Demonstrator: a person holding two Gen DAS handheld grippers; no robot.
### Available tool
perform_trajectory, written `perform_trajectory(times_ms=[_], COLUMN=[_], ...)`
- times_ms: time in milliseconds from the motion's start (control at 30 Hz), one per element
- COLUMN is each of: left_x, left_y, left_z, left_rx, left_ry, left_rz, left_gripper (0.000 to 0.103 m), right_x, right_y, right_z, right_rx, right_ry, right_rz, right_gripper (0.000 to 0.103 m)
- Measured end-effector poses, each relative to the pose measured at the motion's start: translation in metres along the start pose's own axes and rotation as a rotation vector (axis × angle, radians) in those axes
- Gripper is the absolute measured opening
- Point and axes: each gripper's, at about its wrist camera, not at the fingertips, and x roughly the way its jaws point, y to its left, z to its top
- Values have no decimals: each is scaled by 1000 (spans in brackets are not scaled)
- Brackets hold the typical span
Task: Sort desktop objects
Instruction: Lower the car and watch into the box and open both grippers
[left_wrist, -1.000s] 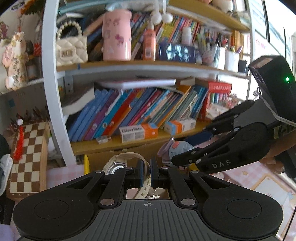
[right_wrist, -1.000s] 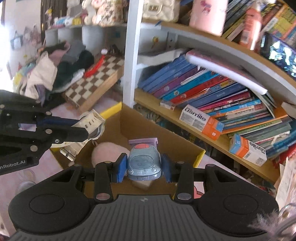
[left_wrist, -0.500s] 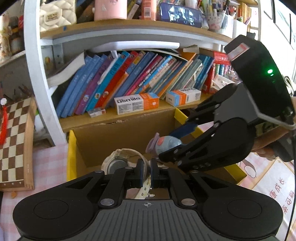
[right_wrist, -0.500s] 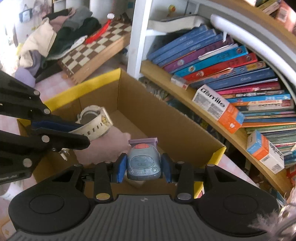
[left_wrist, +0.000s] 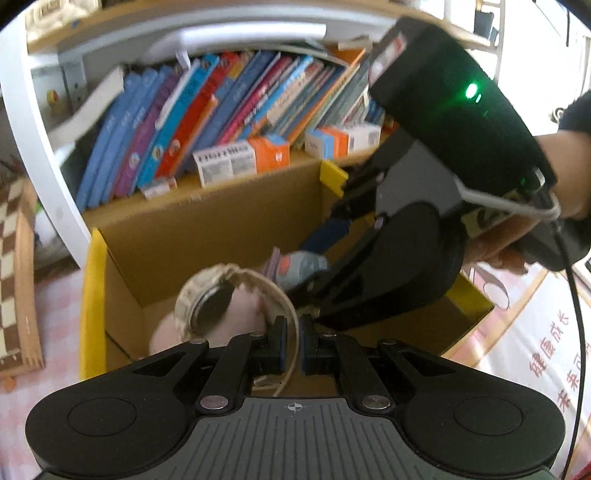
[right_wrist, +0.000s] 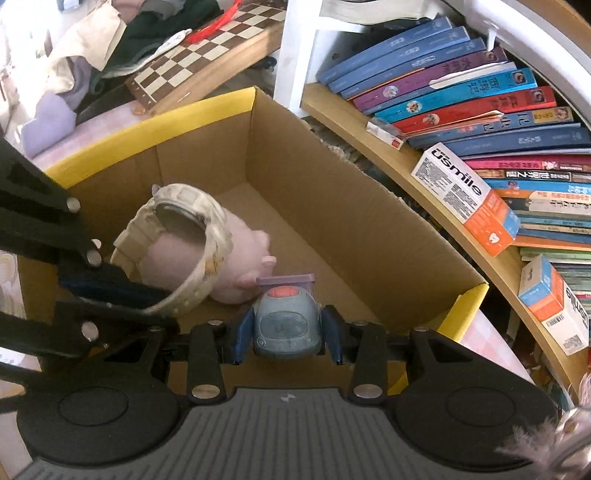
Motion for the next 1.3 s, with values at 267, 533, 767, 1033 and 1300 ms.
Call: perform_trajectory(times_ms=[267, 533, 767, 1033, 1300], left_x=[5, -2, -11, -39, -66], left_y=[2, 2, 0, 2, 10], left_z=[-3, -5, -8, -10, -16], left_rx=[-42, -52, -48, -64, -116], left_ry=[31, 12, -19, -101, -151], left_rz=[-9, 13, 59, 107, 137], left_gripper=[6, 14, 54, 79, 81], right_x=[6, 11, 9, -5, -26], right_y=[-1, -6, -5, -3, 1], right_z=[3, -1, -2, 0, 0], right_rx=[-27, 3, 13, 25, 36], right_ry=[20, 29, 20, -17, -46], right_rz=[4, 7, 0, -11, -26], right_gripper=[38, 38, 39, 55, 58])
